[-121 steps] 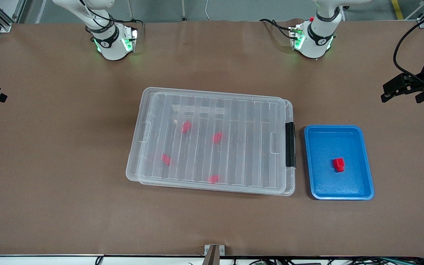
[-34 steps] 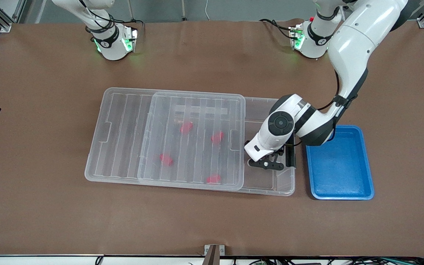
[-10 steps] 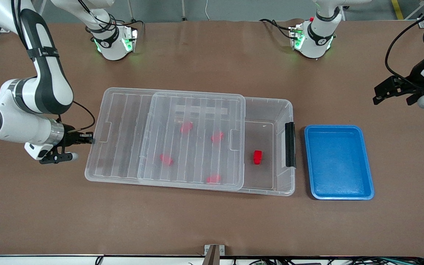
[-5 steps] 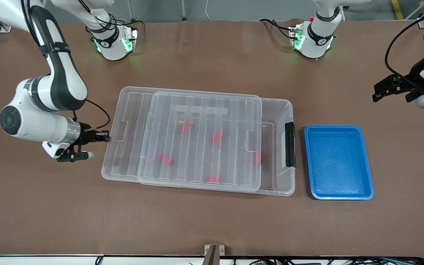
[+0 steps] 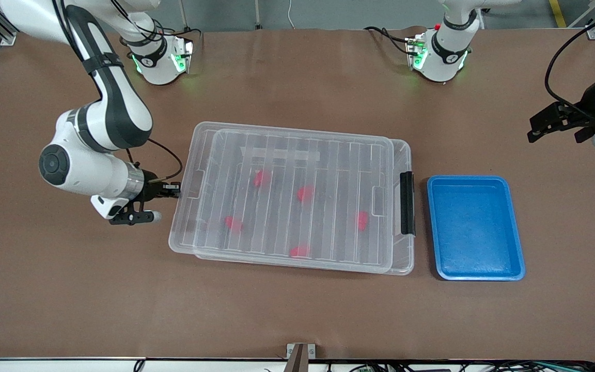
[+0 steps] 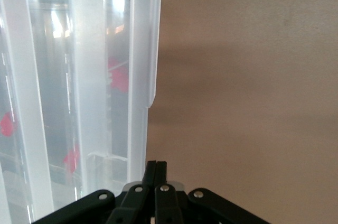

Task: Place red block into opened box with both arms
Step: 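Slide the clear lid back over the box with the right gripper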

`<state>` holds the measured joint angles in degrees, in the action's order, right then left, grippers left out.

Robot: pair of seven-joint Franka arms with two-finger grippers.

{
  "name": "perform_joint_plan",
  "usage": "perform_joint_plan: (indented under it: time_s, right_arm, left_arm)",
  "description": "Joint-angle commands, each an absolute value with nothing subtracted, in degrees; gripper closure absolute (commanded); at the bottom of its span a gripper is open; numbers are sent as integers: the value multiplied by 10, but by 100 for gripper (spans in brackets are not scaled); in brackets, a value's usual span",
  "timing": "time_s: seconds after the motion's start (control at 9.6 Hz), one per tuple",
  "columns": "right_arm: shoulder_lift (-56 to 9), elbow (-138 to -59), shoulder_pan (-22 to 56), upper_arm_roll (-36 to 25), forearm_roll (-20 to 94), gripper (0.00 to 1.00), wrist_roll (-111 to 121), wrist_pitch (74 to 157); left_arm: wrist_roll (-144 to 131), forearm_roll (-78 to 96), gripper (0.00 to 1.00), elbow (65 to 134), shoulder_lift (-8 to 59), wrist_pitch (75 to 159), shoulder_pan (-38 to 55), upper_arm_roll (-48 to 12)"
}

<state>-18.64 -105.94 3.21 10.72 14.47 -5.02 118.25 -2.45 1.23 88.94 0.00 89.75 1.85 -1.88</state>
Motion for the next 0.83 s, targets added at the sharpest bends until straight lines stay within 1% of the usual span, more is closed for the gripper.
perform_joint_plan:
  time_s: [0.0,0.52,0.62,0.73]
  right_arm:
    - [-194,-1043,38,112,156,100,-63,1185]
    - [-203,-1033,50,112,155,100,-73,1186]
    - [-203,-1024,45,112,152,87,-70,1180]
    - [-200,-1012,35,108,145,51,-72,1159]
  left_arm:
    - [-27,11,1,892,11,888,18,-18]
    - [-27,10,1,892,11,888,18,-18]
    - [-27,10,1,892,11,888,18,-18]
    - [-27,9,1,892,11,889,18,-18]
